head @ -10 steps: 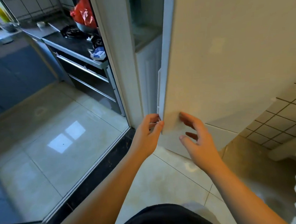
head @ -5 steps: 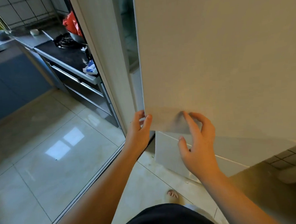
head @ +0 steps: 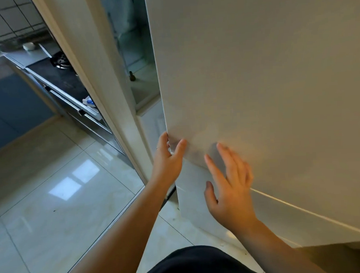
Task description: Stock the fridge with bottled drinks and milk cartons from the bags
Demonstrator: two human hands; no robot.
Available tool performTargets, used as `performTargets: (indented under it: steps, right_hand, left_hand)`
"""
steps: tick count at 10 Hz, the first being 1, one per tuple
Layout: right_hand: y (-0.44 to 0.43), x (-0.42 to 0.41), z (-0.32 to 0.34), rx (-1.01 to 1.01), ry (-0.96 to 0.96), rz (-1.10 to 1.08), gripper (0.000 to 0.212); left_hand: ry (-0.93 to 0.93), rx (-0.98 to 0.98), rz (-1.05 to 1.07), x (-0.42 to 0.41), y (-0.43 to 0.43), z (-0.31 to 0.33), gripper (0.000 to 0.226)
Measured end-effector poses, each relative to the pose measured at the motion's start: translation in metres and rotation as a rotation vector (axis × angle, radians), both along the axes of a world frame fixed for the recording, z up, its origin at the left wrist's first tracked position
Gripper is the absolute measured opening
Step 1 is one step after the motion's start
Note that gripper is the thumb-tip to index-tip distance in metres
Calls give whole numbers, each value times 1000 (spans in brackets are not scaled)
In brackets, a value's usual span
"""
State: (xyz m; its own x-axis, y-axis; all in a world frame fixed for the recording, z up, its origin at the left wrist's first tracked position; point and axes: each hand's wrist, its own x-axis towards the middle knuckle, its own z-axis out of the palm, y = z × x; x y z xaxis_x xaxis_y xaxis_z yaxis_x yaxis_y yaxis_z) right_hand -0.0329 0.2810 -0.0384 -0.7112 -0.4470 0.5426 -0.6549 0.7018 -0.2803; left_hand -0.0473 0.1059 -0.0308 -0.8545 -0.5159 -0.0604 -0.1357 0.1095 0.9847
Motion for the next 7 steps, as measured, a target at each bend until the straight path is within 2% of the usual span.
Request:
performTargets:
  steps: [2, 5, 6, 7]
  right_hand:
    - [-9, -10, -19, 201, 37, -76, 74]
    - [-14, -3, -13, 268, -19, -119, 76]
    - [-15, 11, -7, 258, -55, -152, 74]
    - [-17, 32, -9, 213, -157, -232, 73]
  left_hand:
    - [21, 19, 12, -8, 1, -7, 37]
    - [-39, -9, -50, -1, -9, -7, 45]
    - [-105, -71, -105, 16, -13, -7, 54]
    - [-171, -273, -208, 47, -15, -13, 61]
